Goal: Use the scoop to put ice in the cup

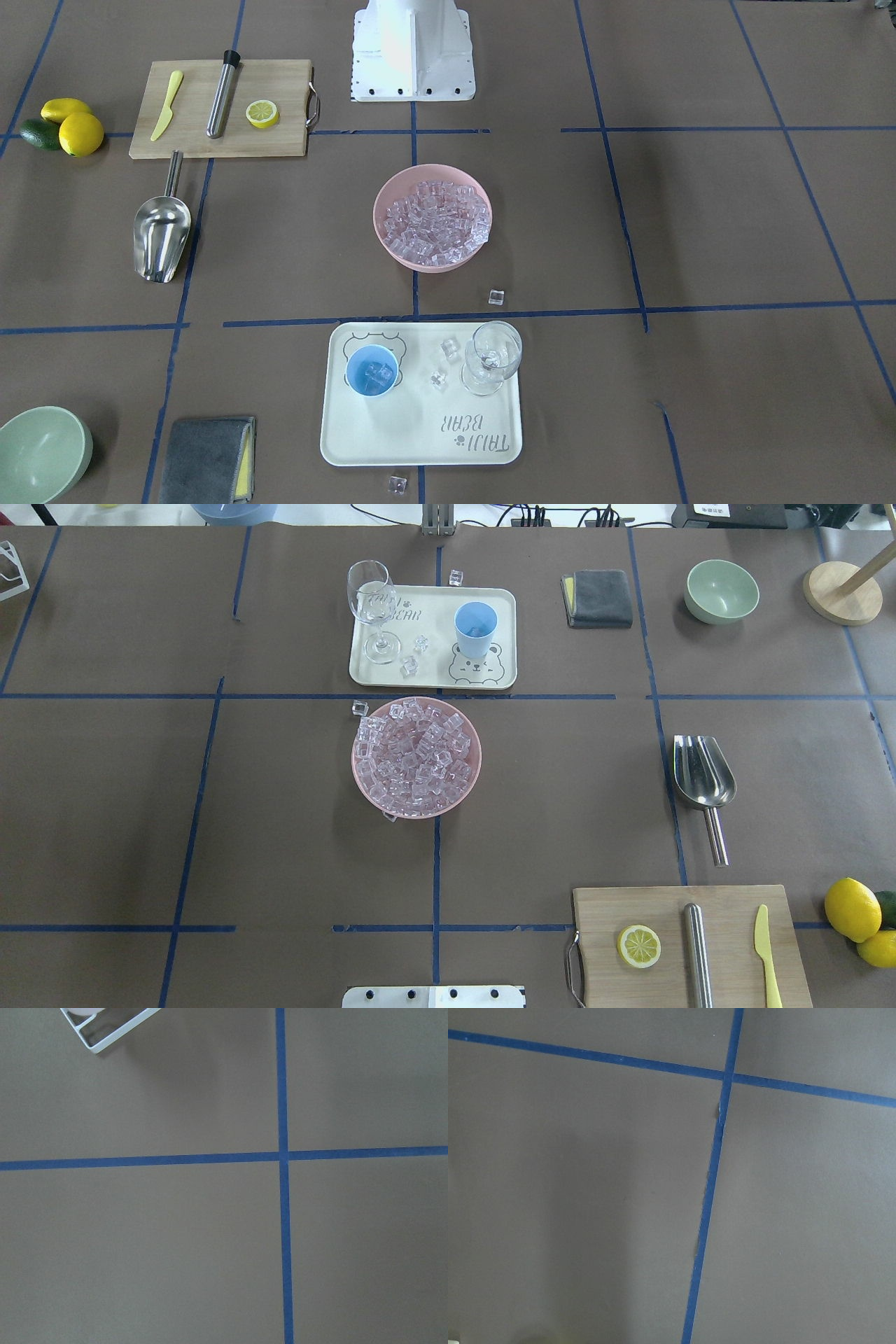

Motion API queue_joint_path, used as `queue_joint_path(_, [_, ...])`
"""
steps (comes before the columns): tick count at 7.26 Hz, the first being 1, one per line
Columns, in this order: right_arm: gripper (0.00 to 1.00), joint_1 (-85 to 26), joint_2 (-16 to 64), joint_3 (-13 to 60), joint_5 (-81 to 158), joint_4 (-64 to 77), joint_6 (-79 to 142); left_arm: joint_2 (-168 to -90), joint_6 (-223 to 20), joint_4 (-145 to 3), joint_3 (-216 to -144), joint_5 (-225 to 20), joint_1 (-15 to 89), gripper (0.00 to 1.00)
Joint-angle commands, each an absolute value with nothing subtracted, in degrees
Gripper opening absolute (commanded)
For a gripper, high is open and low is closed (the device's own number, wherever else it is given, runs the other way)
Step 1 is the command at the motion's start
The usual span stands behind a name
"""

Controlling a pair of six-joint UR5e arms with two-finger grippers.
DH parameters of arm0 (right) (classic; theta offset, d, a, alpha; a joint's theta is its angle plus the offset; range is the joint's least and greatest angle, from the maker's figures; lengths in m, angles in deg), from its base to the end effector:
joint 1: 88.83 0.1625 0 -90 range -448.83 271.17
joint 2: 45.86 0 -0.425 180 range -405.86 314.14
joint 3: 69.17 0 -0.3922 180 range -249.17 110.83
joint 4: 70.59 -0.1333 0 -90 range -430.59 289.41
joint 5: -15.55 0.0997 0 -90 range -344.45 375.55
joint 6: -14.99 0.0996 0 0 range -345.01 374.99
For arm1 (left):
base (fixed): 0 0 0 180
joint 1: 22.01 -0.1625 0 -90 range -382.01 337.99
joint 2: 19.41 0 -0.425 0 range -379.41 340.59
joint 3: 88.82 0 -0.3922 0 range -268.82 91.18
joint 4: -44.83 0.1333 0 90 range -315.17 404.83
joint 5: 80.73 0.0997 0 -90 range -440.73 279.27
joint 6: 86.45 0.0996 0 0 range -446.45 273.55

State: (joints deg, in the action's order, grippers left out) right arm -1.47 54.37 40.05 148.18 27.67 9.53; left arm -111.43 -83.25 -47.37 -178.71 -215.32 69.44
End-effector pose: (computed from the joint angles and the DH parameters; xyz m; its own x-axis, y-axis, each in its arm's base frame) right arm 0.0468 -0.4151 0.5915 0.7268 -0.1374 0.6729 0.1157 0.9903 0.0771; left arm -0.0763 -0.5097 0.6378 0.7135 0.0879 -0.6951 -0.0146 0.9938 0.1106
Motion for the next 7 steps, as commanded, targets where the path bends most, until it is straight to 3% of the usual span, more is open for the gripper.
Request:
queue_joint_path(1, [1.00, -1.47, 54.33, 40.08, 148.18, 27.67, 9.54, -111.08, -83.20, -48.25, -179.34, -215.03, 69.40, 1.00])
queue_joint_path(7, [1.00, -1.47, 54.33, 40.43, 148.44, 27.67, 9.54, -110.90, -83.11, -48.34, -178.91, -214.93, 69.22, 1.00])
